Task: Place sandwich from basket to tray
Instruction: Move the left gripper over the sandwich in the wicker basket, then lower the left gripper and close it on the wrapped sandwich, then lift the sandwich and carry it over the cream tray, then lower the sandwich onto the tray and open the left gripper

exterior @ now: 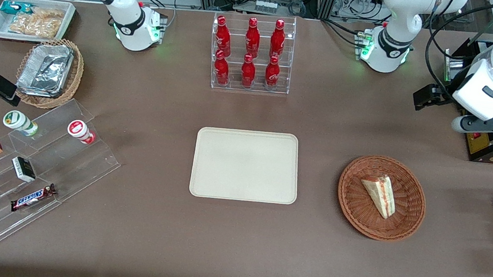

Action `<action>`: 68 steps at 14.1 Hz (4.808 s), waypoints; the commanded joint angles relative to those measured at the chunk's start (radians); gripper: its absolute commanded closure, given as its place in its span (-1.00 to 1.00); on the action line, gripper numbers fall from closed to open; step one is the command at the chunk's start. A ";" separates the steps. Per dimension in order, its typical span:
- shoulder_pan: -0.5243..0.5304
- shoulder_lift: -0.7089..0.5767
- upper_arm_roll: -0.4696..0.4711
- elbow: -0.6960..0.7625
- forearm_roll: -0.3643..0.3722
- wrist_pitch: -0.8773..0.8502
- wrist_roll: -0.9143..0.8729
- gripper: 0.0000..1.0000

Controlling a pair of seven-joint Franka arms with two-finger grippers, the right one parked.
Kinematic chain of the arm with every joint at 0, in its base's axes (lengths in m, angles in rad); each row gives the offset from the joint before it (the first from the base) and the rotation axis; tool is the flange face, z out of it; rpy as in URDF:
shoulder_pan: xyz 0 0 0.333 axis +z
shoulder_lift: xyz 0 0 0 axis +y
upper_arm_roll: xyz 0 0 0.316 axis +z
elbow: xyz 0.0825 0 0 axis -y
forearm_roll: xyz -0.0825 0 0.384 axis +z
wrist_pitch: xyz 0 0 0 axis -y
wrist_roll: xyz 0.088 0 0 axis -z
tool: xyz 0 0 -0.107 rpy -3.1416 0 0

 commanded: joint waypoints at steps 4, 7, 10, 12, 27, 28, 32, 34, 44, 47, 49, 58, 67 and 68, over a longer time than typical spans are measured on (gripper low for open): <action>-0.002 0.012 0.012 0.001 -0.003 0.021 0.016 -1.00; -0.004 0.076 0.061 0.003 0.066 0.029 0.005 -1.00; -0.004 0.172 0.096 -0.006 0.089 0.082 -0.012 -1.00; -0.005 0.241 0.098 -0.011 0.091 0.143 -0.135 -1.00; 0.008 0.444 0.107 -0.285 -0.001 0.690 -0.457 -1.00; 0.008 0.447 0.106 -0.285 -0.001 0.696 -0.464 -1.00; 0.001 0.481 0.104 -0.320 -0.003 0.784 -0.477 -1.00; -0.004 0.484 0.104 -0.351 -0.005 0.841 -0.475 -0.99; -0.059 0.430 0.098 -0.284 0.003 0.736 -0.472 0.76; -0.180 0.426 0.098 -0.146 0.000 0.606 -0.486 0.77; -0.301 0.450 0.098 -0.085 -0.001 0.596 -0.489 0.75; -0.613 0.714 0.095 0.164 -0.005 0.610 -0.492 0.70; -0.688 0.808 0.101 0.187 0.061 0.743 -0.577 -1.00; -0.688 0.806 0.101 0.189 0.087 0.745 -0.584 -1.00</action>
